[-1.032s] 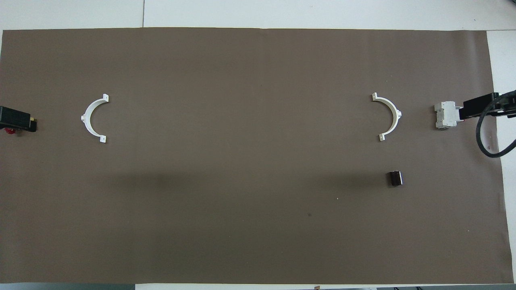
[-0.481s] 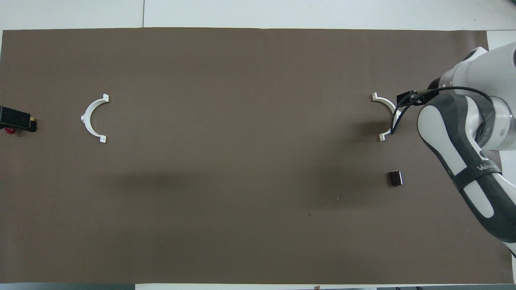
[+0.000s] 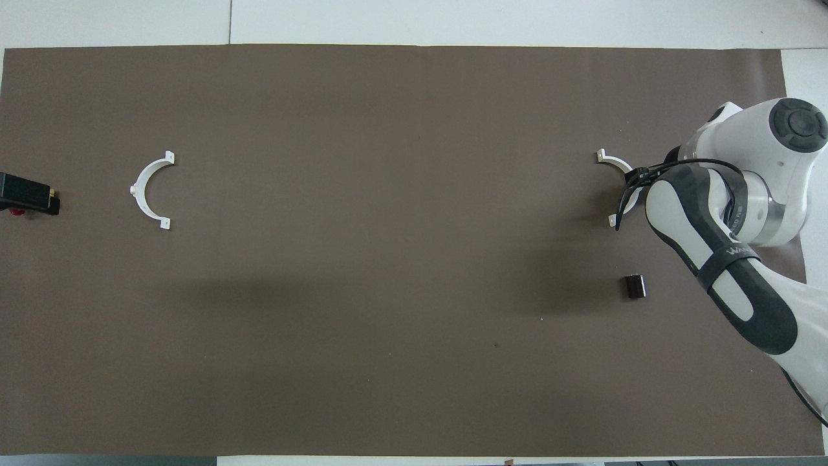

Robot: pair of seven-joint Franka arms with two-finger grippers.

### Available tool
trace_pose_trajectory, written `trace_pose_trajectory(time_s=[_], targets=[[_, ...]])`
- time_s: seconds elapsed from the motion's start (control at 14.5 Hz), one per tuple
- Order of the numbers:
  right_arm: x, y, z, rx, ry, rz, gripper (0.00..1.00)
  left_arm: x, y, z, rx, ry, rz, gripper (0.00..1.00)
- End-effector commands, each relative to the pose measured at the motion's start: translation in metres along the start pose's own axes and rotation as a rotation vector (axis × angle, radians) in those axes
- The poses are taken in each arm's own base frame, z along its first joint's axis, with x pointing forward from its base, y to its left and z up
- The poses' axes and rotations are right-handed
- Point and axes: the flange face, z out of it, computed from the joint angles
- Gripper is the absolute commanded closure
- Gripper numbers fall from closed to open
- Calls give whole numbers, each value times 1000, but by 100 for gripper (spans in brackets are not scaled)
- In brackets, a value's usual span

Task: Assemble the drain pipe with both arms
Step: 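Reach the right gripper to the white clamp half nearer it and grasp it, then carry the clamp half toward the table centre while the left gripper grasps the other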

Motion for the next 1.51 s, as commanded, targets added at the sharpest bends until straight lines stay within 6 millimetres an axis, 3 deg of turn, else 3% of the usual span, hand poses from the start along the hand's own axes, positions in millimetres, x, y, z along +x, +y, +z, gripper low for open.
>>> trace_pose_trajectory(time_s=[0.0, 0.14, 0.34, 0.48, 0.62, 0.76, 0.83, 0.89, 1.03, 1.1, 1.17, 1.24, 1.31, 1.44], targets=[[2, -5, 7, 26, 25, -6, 27, -5, 4, -2, 19, 16, 5, 0], [2, -4, 16, 26, 13, -10, 27, 2, 0, 5, 24, 62, -1, 0], [0, -5, 19, 27, 11, -10, 42, 14, -5, 41, 29, 96, -3, 0], [0, -6, 20, 28, 8, -11, 64, 25, -4, 72, 32, 107, 1, 0], [0, -9, 20, 31, 1, -11, 100, 36, -5, 104, 35, 110, 3, 0], [8, -24, 9, 37, -2, -29, 100, 43, -6, 133, 39, 139, 4, 0], [20, -33, -8, 40, 1, -31, 100, 48, -6, 153, 41, 139, 5, 0], [34, -49, -23, 44, -14, -25, 100, 52, -7, 168, 42, 142, 6, 0], [55, -103, -46, 48, -42, 5, 100, 58, -8, 195, 46, 154, 10, 1], [59, -150, -54, 45, -36, 17, 100, 60, -9, 210, 48, 160, 11, 1], [54, -211, -56, 51, -23, 41, 100, 63, -10, 222, 51, 182, 11, 2], [48, -256, -58, 56, -5, 82, 100, 65, -12, 236, 53, 187, 9, 2], [43, -286, -60, 60, 6, 106, 100, 68, -12, 250, 54, 184, 9, 2], [33, -321, -44, 61, 7, 70, 100, 72, -13, 272, 55, 174, 11, 2]])
